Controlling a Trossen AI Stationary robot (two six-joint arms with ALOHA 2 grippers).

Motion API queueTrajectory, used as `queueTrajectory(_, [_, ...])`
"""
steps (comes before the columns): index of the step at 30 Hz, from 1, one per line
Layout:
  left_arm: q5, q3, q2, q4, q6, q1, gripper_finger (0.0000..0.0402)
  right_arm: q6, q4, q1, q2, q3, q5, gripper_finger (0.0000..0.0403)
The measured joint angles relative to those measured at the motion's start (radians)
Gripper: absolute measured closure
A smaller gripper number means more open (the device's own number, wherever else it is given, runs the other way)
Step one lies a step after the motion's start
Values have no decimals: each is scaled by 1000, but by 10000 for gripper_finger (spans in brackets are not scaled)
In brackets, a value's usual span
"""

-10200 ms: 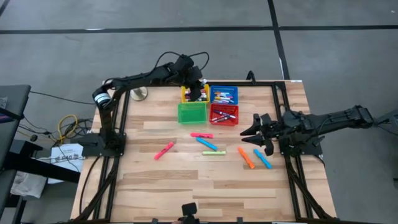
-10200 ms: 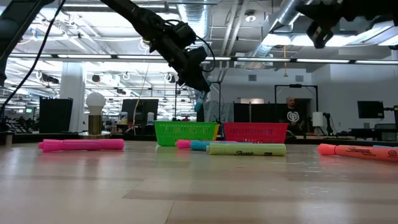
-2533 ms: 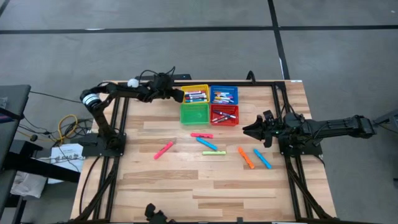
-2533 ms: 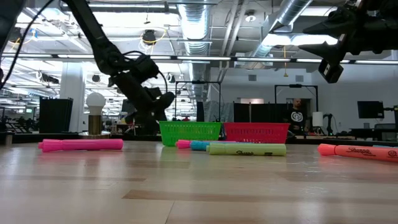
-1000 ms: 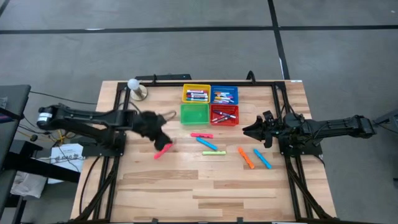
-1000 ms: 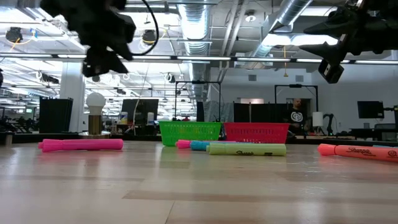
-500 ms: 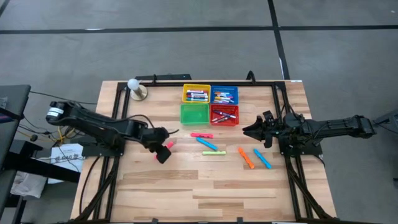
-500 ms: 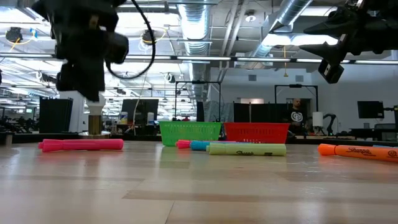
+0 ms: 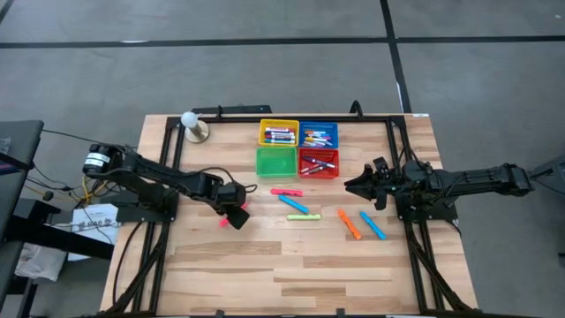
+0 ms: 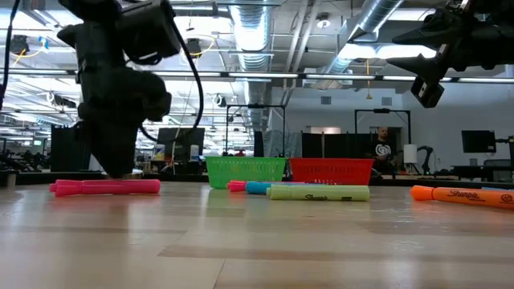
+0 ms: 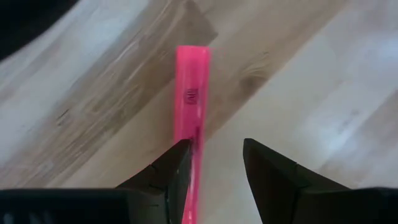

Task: Pick & Place Markers
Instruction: Put the bottom large pink highlighter pen into the green bin

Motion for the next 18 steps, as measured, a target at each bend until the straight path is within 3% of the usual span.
queueTrajectory(14, [-57, 10, 145, 4, 3, -4, 254, 0, -1, 0, 0, 0, 0, 280])
queueTrajectory(18, [-85, 8, 144, 4, 3, -5, 277, 0, -2, 0, 0, 0, 0, 280])
